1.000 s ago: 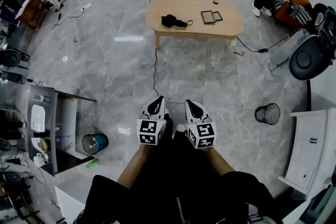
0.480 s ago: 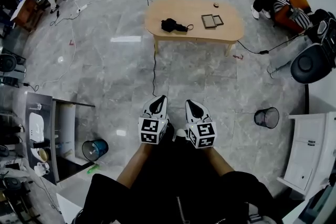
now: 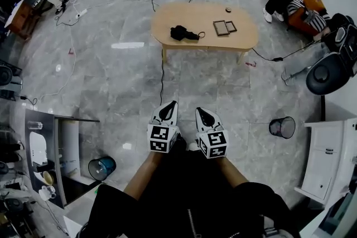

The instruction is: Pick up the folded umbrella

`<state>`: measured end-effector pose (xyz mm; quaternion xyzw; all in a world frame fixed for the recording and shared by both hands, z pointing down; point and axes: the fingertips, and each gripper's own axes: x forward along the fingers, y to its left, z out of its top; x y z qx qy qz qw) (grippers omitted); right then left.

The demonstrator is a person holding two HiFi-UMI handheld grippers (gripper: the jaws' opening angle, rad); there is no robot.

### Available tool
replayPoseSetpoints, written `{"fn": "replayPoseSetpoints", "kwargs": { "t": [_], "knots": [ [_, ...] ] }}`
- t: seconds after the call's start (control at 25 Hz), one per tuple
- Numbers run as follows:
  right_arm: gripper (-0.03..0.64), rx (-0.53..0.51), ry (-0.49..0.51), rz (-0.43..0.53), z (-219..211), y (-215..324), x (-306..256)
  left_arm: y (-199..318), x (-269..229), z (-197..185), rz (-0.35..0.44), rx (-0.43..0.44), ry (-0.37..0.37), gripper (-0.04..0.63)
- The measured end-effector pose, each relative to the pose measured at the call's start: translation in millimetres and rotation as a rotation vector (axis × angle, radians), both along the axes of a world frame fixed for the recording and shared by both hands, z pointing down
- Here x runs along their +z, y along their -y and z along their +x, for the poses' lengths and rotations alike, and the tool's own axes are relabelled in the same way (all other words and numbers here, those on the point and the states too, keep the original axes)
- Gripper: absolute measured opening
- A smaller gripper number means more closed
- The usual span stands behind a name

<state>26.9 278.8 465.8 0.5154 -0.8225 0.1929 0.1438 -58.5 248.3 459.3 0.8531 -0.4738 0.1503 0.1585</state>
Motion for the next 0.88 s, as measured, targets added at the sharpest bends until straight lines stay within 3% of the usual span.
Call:
{"fn": "replayPoseSetpoints", "kwargs": {
  "t": [0.56, 0.88],
  "knots": [
    [0.011, 0.055, -0.018, -0.01, -30.2, 34.7, 3.7, 45.6, 2.7, -33.9, -0.007, 0.023, -0.027, 0.015],
    [0.011, 0.088, -0.022, -0.018, -27.6, 51.0, 5.7, 60.1, 7.2, -29.7, 0.003, 0.051, -0.038, 0.015]
  ]
}}
